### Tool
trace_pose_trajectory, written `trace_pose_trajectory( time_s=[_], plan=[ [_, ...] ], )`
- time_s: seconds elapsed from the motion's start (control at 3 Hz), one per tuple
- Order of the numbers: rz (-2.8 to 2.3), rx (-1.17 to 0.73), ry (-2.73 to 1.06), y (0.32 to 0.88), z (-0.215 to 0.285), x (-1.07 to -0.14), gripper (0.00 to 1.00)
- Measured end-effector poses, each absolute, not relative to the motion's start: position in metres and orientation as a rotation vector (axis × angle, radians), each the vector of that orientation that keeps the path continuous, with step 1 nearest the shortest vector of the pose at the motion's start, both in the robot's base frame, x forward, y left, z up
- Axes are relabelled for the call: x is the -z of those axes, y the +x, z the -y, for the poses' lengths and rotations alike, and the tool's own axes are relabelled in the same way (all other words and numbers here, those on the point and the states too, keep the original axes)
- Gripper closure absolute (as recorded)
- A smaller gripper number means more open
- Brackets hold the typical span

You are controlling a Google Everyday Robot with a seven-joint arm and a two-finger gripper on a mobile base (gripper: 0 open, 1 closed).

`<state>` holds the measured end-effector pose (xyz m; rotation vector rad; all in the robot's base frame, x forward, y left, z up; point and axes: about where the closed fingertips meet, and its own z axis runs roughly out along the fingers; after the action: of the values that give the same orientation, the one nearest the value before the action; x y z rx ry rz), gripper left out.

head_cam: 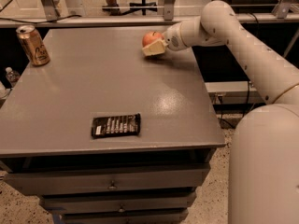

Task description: Move apple near orange can

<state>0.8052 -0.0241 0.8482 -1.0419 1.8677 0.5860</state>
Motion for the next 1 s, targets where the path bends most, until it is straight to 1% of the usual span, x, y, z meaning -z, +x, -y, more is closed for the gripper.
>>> trace_pose_trajectory(
  time_s=[0.33,1.0],
  plan=[
    [-1.788,-0.59,-1.057,0.817,-0.002,-0.862,1.0],
    [-1.636,-0.723,-1.107,0.828,-0.096,-0.871,1.0]
  ],
)
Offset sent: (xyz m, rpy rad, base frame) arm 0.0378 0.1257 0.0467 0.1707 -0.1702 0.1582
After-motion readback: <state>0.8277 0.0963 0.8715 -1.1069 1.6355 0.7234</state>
